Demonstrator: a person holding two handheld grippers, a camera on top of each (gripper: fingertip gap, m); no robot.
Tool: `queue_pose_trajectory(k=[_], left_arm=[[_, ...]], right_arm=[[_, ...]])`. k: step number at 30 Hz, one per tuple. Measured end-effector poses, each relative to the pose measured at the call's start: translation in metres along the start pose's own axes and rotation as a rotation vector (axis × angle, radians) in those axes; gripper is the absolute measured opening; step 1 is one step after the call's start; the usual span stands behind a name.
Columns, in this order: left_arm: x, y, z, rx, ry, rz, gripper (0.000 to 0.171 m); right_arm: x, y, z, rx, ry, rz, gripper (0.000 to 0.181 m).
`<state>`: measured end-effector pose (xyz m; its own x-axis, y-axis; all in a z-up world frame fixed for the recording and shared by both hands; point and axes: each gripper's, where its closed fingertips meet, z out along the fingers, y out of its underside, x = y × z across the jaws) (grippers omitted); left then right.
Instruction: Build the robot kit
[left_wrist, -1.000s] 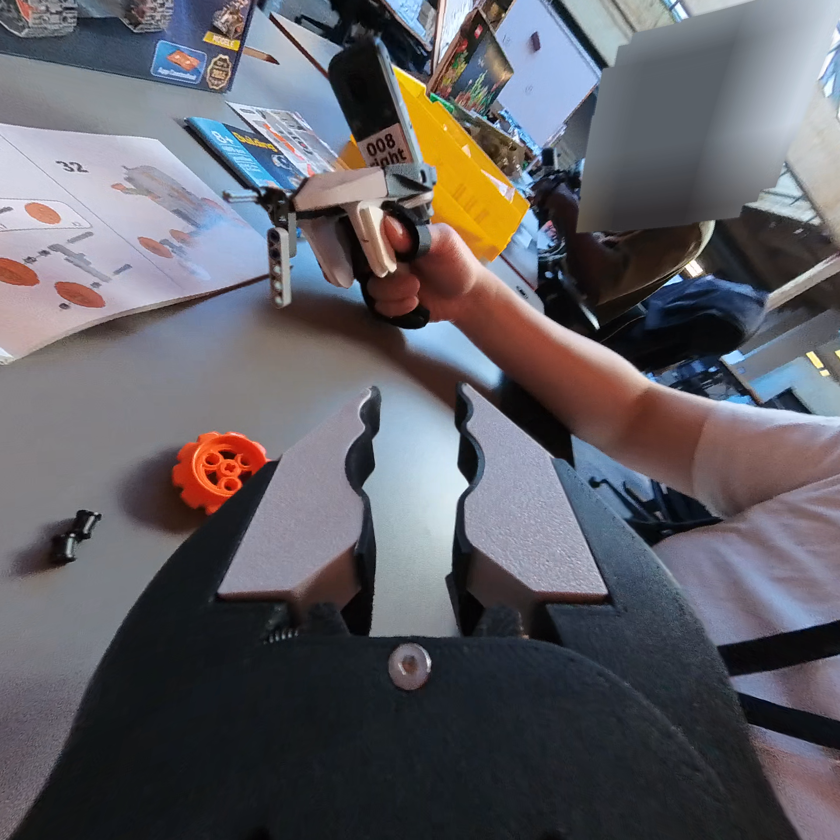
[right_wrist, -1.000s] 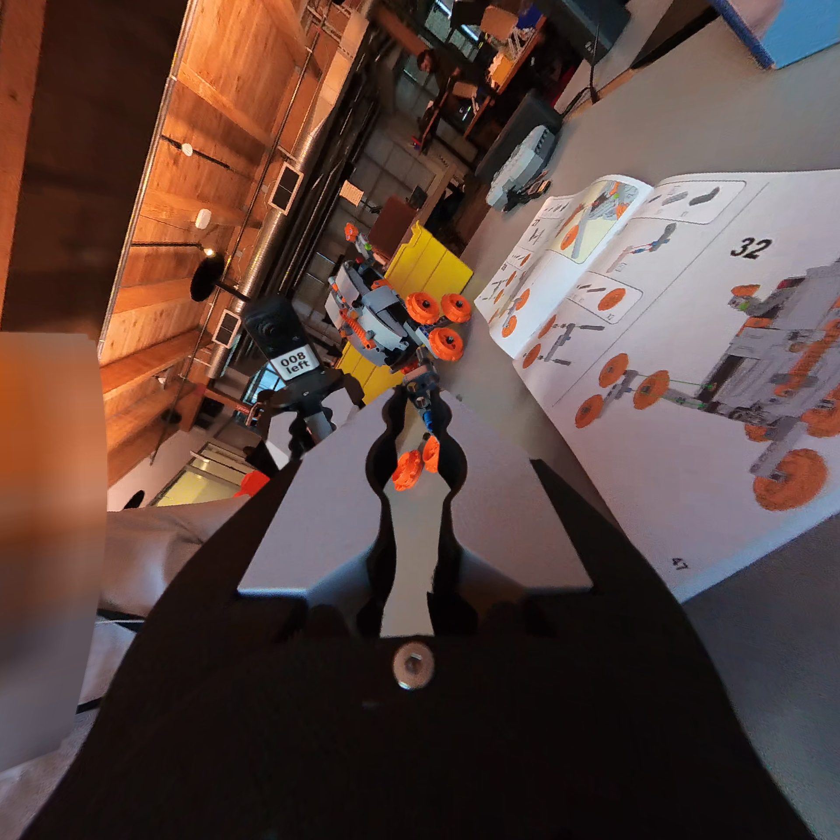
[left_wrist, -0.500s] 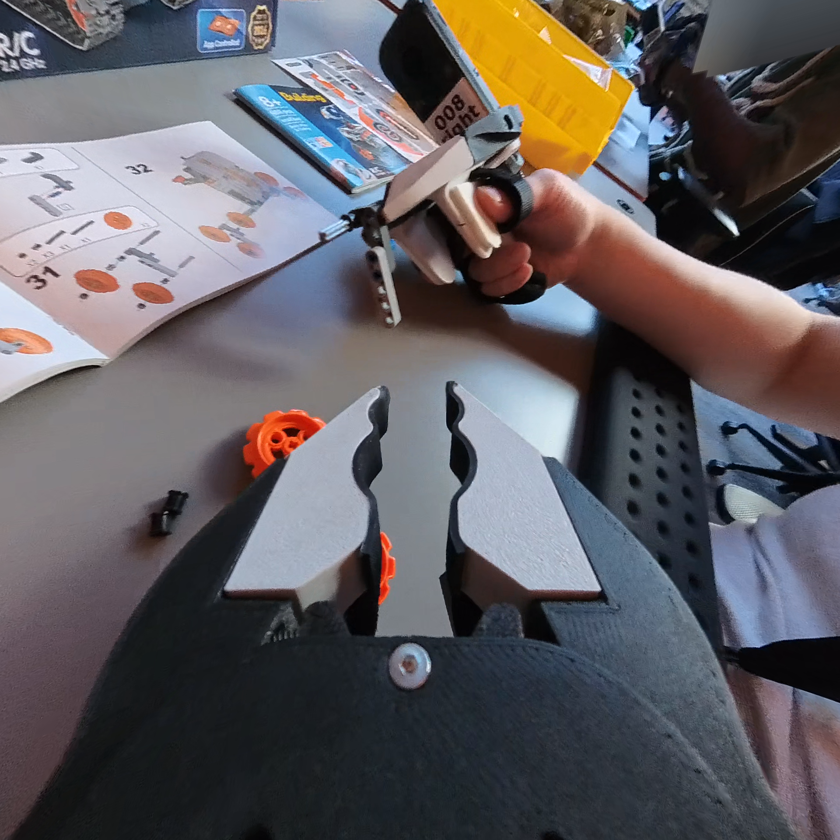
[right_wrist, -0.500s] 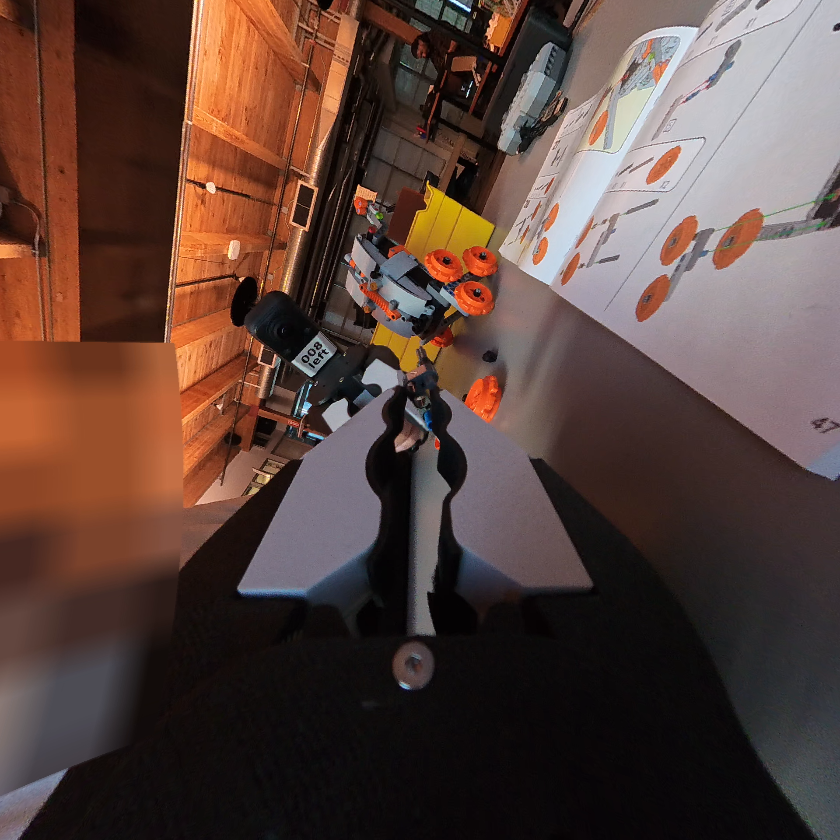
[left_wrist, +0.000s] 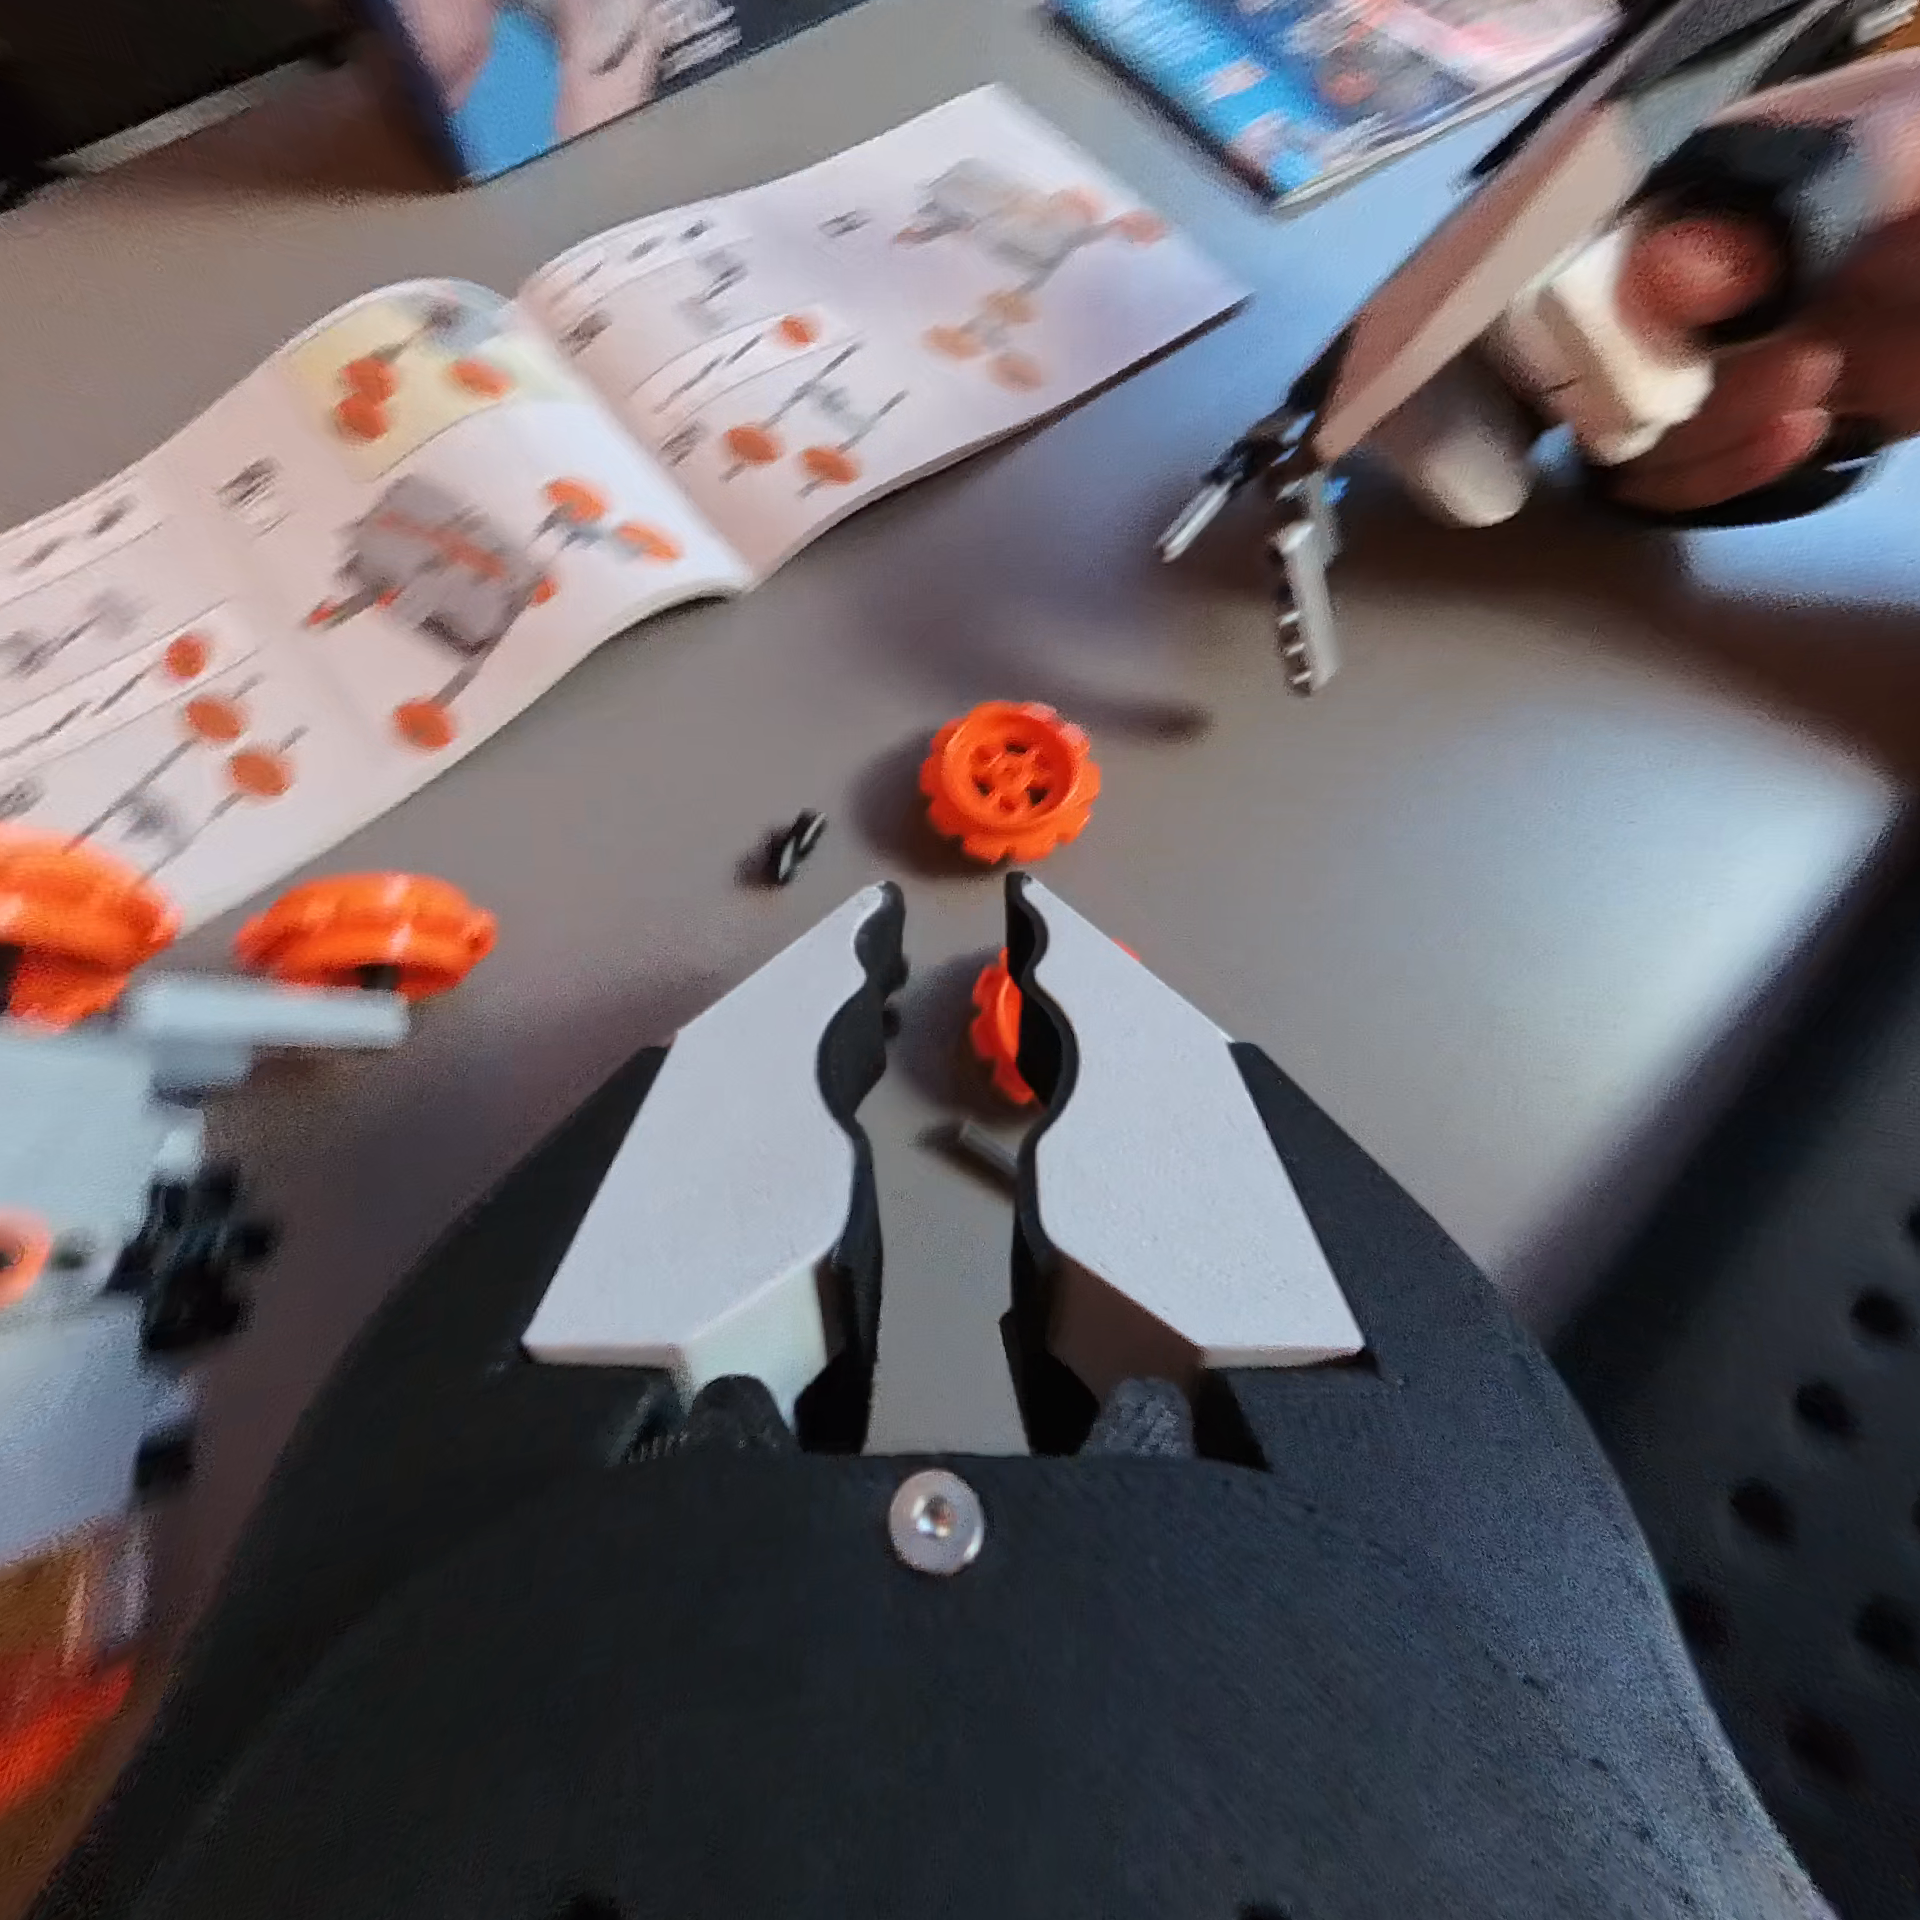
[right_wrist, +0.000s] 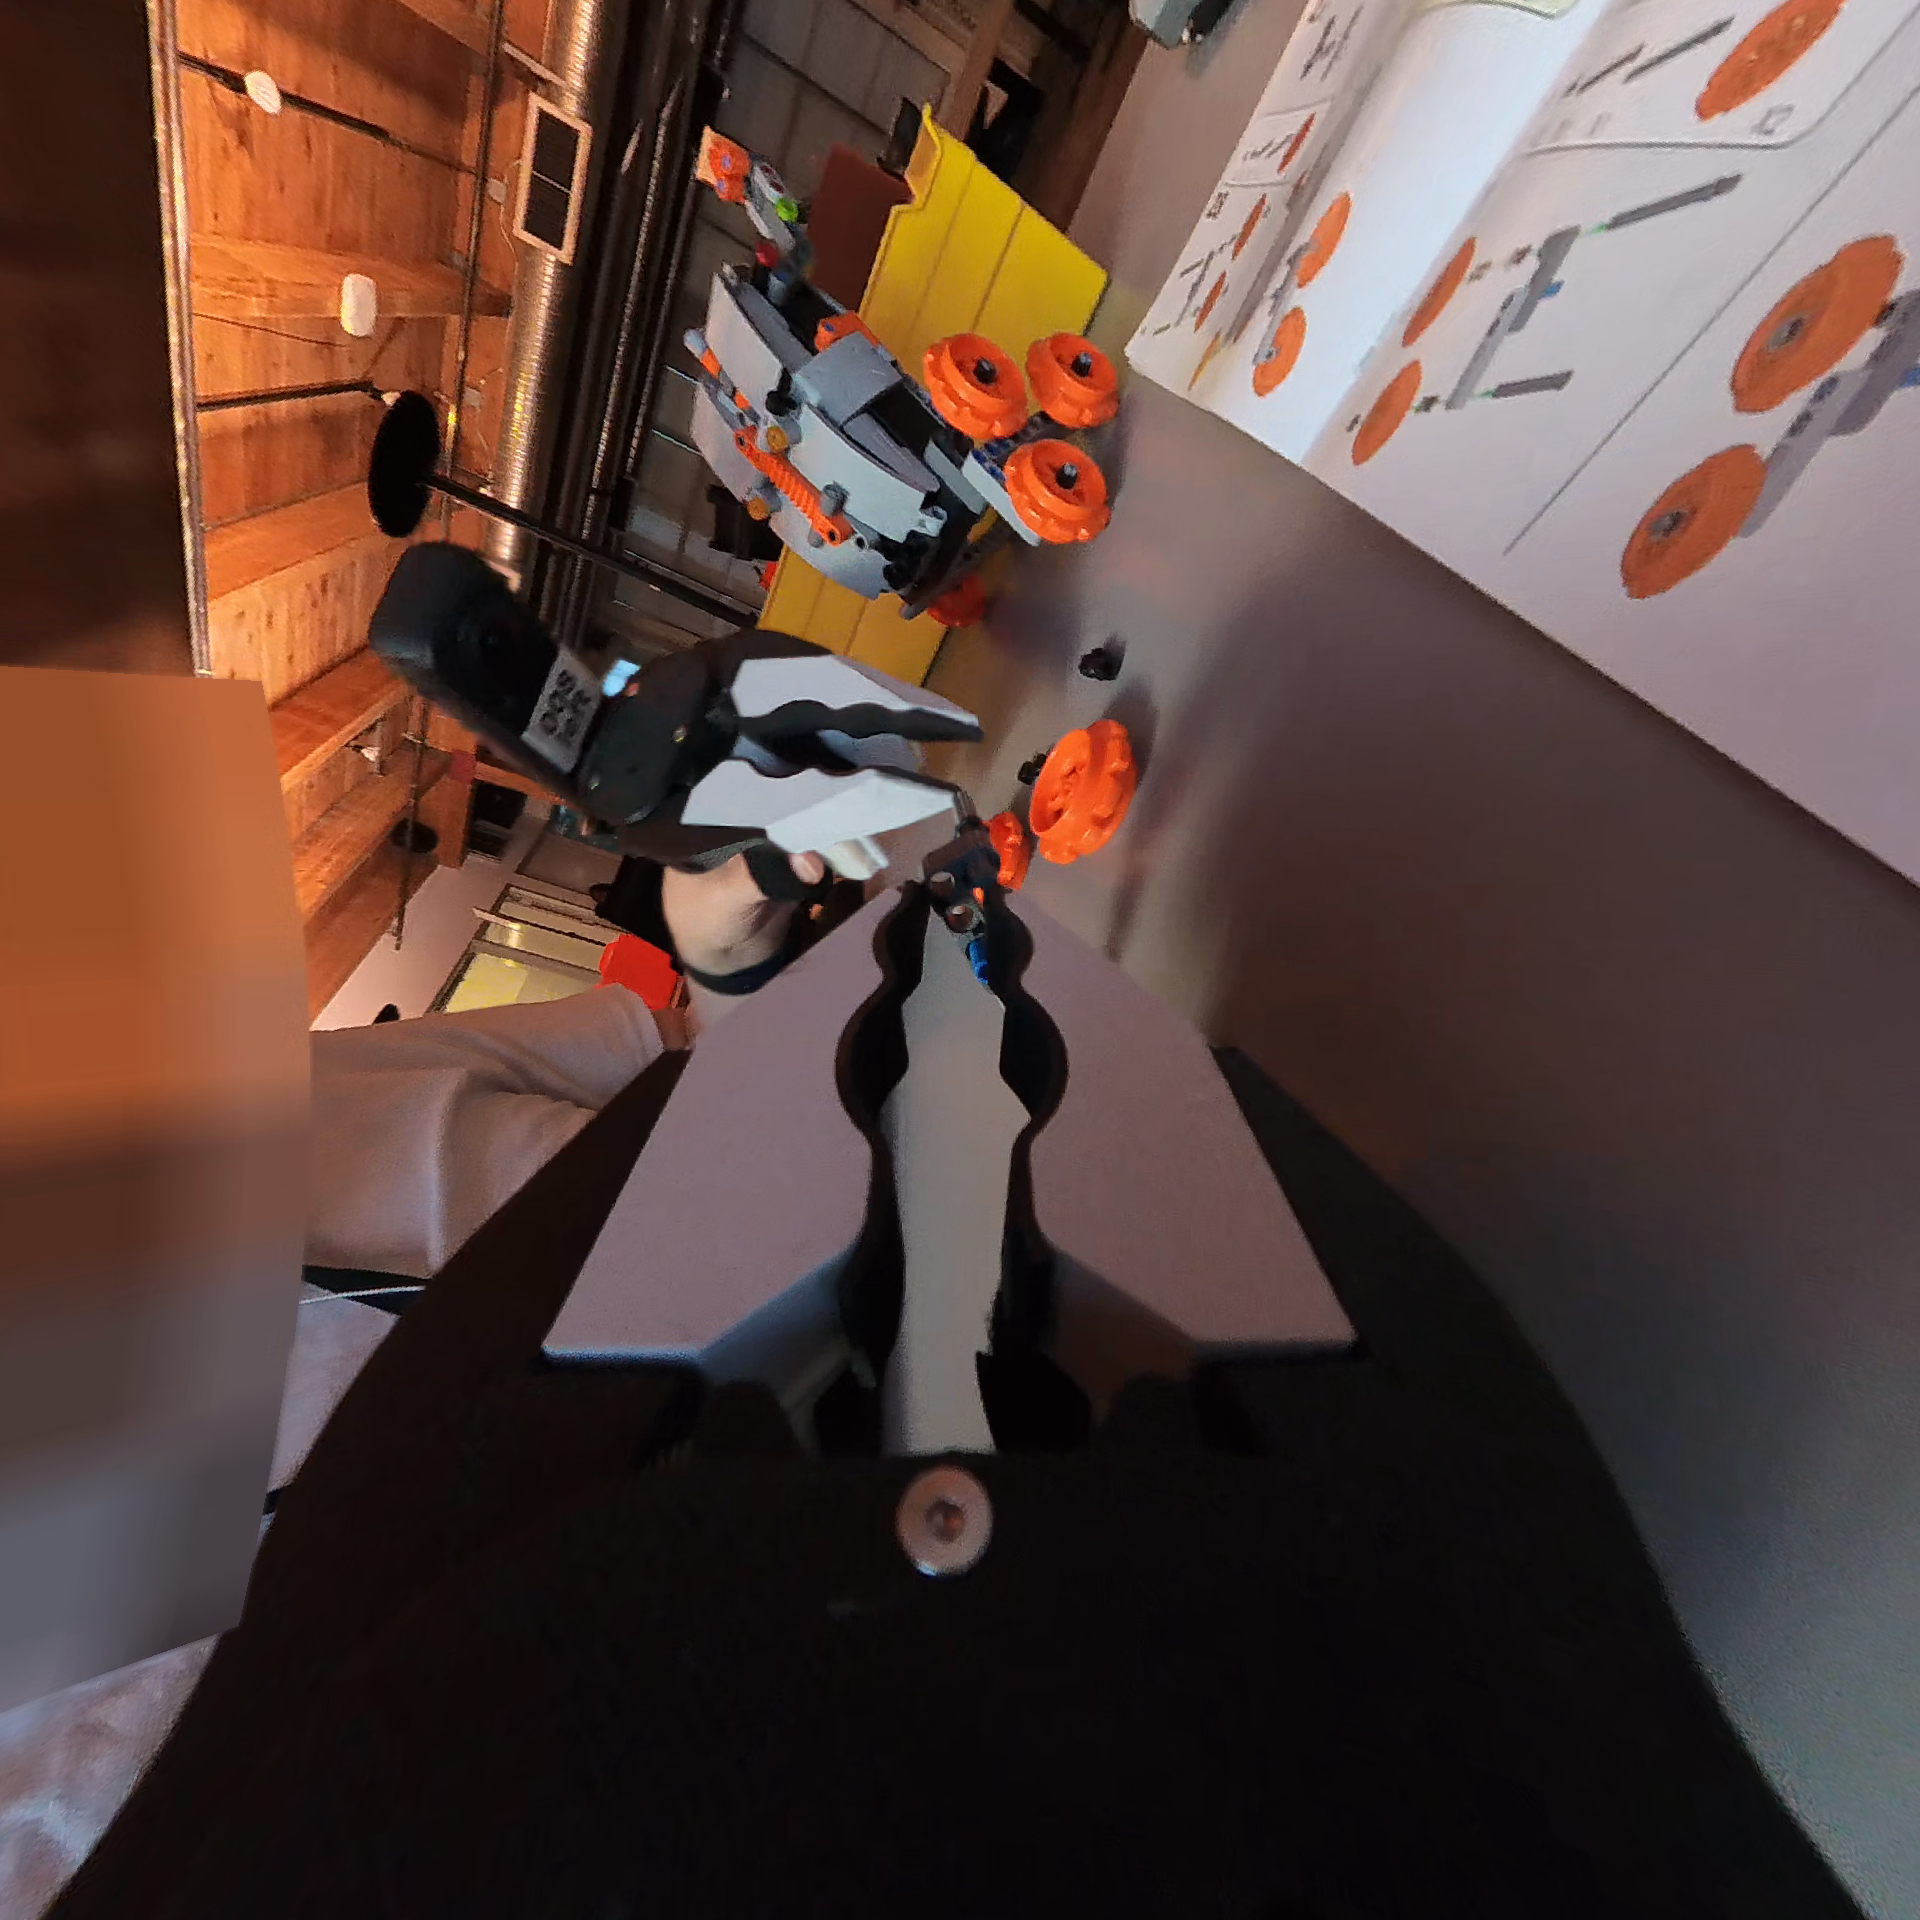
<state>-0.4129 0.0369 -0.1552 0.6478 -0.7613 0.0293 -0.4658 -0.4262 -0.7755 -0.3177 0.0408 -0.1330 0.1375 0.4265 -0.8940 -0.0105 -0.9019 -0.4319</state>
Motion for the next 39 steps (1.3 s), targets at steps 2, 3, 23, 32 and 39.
queue_pose_trajectory(k=[2,3,23,32,39], left_arm=[[0.004,0.008,-0.011,0.011,-0.067,0.012,0.021],[0.004,0.010,-0.017,0.034,-0.103,0.016,0.020],[-0.021,-0.002,-0.019,-0.077,-0.120,0.066,0.014],[-0.035,0.006,0.018,-0.234,-0.063,0.161,0.016],[-0.037,0.009,0.028,-0.259,-0.069,0.250,0.018]], right_arm=[[0.004,0.005,0.003,-0.028,0.020,0.000,0.010],[0.006,0.008,0.004,-0.040,0.028,-0.002,0.010],[0.004,0.015,0.011,-0.077,0.061,-0.062,0.010],[0.006,0.013,0.007,-0.070,0.073,-0.060,0.010],[0.006,0.017,0.010,-0.091,0.059,-0.049,0.010]])
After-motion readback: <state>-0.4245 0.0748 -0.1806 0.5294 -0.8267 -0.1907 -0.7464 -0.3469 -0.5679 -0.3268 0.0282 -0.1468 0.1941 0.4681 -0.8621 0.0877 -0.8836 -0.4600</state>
